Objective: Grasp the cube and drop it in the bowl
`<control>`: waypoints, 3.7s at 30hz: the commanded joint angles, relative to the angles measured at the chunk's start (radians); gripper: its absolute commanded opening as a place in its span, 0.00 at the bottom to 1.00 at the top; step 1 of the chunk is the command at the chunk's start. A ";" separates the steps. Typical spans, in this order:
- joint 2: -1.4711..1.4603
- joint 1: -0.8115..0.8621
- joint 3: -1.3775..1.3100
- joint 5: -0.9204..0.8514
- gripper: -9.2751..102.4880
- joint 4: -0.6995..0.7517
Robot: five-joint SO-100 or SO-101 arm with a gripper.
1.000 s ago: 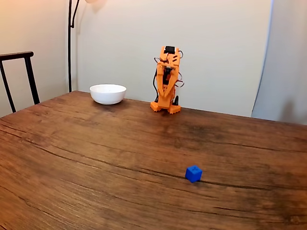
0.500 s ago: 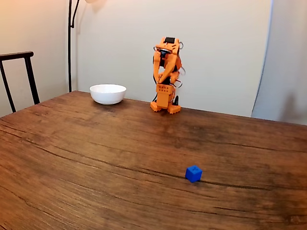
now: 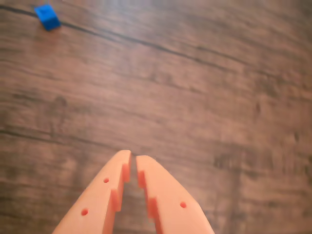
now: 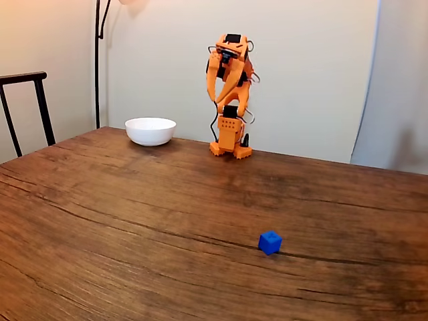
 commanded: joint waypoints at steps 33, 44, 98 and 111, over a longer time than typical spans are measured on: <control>-0.690 -0.219 -0.173 0.000 0.09 -0.807; -0.954 -0.270 -0.368 -0.003 0.09 -0.811; -1.529 -0.407 -0.423 -0.127 0.53 -1.275; -1.529 -0.394 -0.376 -0.132 0.36 -1.276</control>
